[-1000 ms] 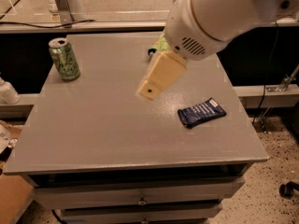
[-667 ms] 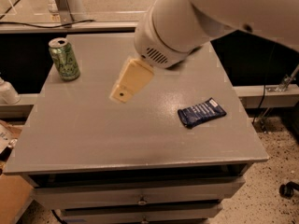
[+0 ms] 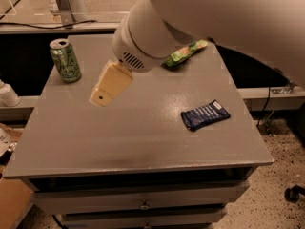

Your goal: Knock green can over

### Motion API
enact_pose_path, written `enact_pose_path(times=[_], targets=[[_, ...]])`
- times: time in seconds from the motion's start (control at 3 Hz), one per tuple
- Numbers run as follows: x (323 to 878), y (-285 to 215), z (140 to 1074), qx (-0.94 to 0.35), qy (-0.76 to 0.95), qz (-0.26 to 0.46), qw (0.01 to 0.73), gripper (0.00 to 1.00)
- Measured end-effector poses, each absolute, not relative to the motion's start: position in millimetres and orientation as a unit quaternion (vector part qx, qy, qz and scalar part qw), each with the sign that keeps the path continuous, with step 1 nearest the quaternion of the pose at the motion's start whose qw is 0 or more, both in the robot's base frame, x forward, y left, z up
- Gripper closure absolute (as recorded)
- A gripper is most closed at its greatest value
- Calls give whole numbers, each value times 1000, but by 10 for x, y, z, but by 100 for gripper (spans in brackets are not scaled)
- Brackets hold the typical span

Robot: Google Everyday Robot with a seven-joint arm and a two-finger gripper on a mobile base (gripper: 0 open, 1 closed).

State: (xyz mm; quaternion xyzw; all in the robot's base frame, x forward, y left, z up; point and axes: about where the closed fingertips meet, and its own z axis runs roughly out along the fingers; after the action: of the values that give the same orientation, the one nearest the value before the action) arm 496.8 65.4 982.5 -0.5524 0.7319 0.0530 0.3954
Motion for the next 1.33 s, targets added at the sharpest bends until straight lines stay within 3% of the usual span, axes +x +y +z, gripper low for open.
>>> enact_pose_path(times=[1.33], targets=[[5152,1021,9380,-591,691,85,407,0]])
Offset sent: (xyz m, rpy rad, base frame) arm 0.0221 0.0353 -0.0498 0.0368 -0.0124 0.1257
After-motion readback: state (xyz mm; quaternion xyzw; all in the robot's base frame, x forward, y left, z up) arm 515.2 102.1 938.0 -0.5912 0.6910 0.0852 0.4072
